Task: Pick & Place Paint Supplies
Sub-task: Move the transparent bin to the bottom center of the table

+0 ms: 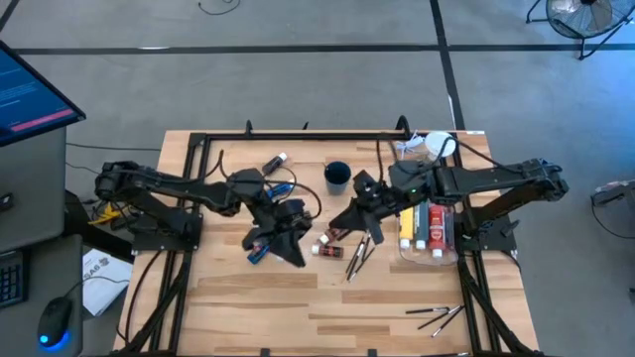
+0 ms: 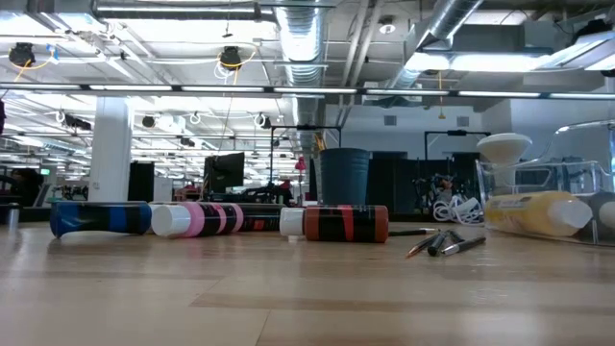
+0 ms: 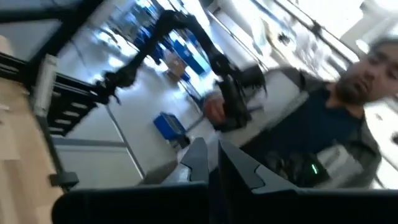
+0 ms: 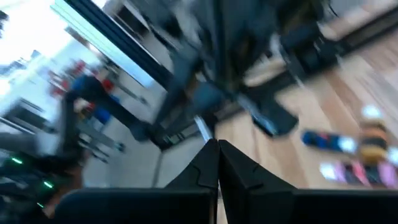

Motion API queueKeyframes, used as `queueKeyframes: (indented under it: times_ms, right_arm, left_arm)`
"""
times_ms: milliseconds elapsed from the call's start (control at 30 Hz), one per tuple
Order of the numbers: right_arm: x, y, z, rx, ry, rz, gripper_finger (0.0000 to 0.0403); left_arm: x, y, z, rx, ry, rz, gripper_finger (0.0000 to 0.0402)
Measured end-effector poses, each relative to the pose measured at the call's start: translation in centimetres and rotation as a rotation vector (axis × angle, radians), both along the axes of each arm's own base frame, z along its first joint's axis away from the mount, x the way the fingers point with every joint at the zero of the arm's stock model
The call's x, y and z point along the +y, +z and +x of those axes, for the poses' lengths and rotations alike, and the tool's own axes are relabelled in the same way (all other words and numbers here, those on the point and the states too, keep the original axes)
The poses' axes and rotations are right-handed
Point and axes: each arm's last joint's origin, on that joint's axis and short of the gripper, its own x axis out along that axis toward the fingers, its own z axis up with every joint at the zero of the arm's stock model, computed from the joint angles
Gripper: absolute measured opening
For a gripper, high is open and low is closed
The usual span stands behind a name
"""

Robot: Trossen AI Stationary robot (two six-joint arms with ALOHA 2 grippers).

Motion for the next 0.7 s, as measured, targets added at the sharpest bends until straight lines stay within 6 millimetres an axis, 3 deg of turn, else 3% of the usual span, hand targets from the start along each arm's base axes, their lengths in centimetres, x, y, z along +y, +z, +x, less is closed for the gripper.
queueKeyframes:
  times_ms: [300,467,600,700]
  right_arm:
    - [0.4,0.6,-0.4,-0.015,-0.124,0.064,0.0]
    - [-0.5,-2.6,-2.6,0.423,-0.214,0.101,0.0]
    - [-0.1,-5.5,-6.8,0.896,-0.205,-0.085,0.0]
    - [0.8,-6.3,-9.3,1.101,-0.158,-0.214,0.0]
  left_arm:
    - [0.1,0.0,0.0,-0.017,-0.016,0.018,0.0001]
    - [0.0,0.0,-0.1,0.003,-0.042,0.007,0.0001]
    - [-0.2,-0.1,-0.2,0.002,-0.077,0.013,0.0001]
    - [-0.2,-0.2,-0.2,0.02,-0.077,0.013,0.0001]
